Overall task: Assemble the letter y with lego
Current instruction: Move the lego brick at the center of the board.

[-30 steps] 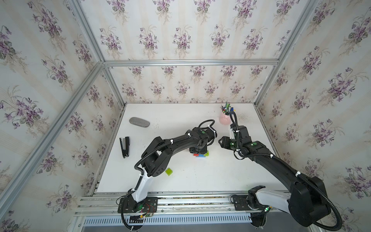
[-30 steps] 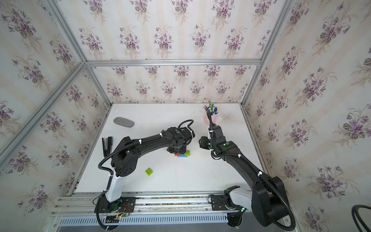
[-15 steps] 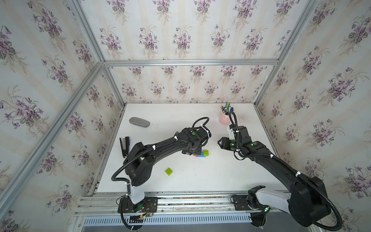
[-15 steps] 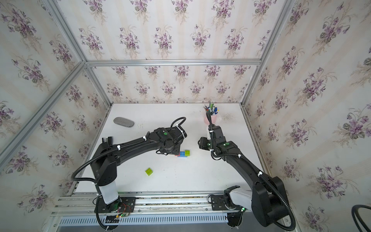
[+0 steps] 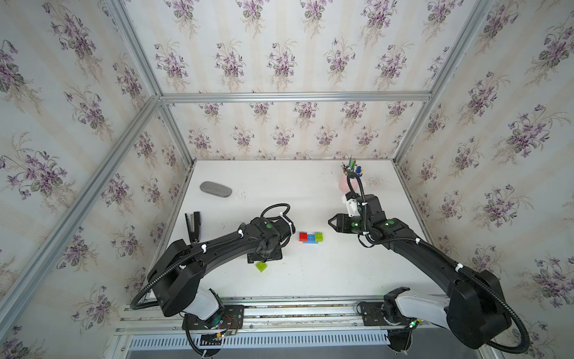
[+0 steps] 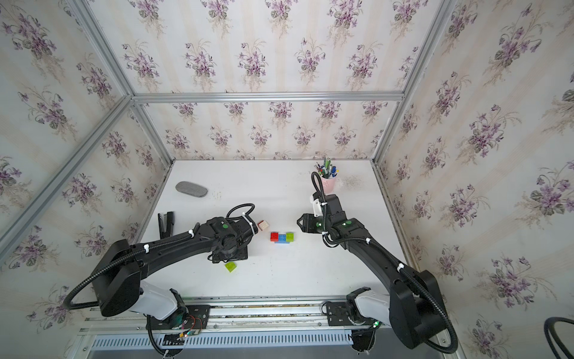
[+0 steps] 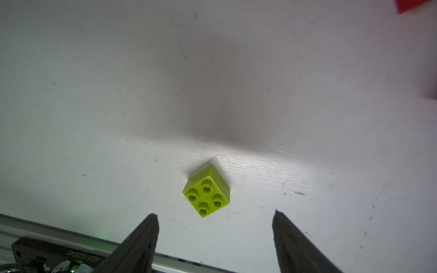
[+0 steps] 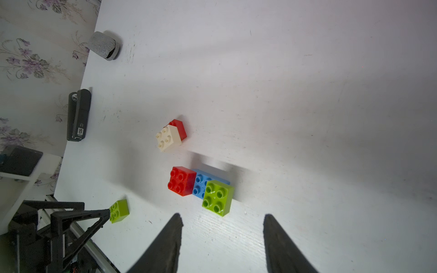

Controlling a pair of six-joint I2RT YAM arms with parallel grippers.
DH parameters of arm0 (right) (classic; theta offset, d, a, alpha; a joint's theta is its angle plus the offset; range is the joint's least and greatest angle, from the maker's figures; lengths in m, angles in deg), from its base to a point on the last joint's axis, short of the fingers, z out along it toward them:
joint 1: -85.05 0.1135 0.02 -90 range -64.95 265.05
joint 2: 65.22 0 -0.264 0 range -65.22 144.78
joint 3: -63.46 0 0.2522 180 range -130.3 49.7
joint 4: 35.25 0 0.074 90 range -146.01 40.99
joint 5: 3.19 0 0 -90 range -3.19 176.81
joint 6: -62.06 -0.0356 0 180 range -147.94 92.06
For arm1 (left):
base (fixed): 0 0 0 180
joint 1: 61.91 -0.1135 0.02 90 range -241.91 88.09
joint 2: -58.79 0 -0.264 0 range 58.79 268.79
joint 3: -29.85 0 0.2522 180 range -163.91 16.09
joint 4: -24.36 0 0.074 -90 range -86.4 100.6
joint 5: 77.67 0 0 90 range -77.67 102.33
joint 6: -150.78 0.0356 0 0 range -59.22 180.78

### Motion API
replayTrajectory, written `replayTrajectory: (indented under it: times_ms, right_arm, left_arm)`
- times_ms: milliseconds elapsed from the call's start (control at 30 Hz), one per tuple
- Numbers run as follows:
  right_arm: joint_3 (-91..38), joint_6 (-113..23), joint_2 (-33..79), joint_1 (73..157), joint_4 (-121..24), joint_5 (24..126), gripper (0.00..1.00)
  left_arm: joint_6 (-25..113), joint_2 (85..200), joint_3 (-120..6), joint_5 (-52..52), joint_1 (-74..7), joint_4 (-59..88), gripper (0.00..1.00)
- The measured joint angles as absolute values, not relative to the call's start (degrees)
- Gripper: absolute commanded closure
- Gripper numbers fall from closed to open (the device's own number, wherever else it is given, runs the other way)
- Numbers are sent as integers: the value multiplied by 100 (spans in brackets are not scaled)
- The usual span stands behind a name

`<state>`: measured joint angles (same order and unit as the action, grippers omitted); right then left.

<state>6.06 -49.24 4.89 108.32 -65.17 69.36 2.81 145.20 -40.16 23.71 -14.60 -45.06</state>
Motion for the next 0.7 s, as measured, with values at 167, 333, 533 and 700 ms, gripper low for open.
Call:
replayTrajectory:
  times_ms: [167, 333, 533, 700]
  right_arm:
    - [591, -4896, 528, 10834, -6515, 6934, 44]
    - [604, -4889, 480, 10841, -6515, 6953, 44]
    - [666, -4889, 425, 10841, -6484, 7034, 44]
    - [670, -4894, 419, 10841, -6419, 7093, 44]
  left_arm:
    - [-82, 14474, -3441, 1949, -1615, -4093, 24]
    - [-235, 14490, -3098, 1599, -1779, -3658, 27]
    - [-235, 14693, -3222, 1481, -1840, -3368, 50]
    - [-111, 14953, -3410, 1468, -1836, -3258, 64]
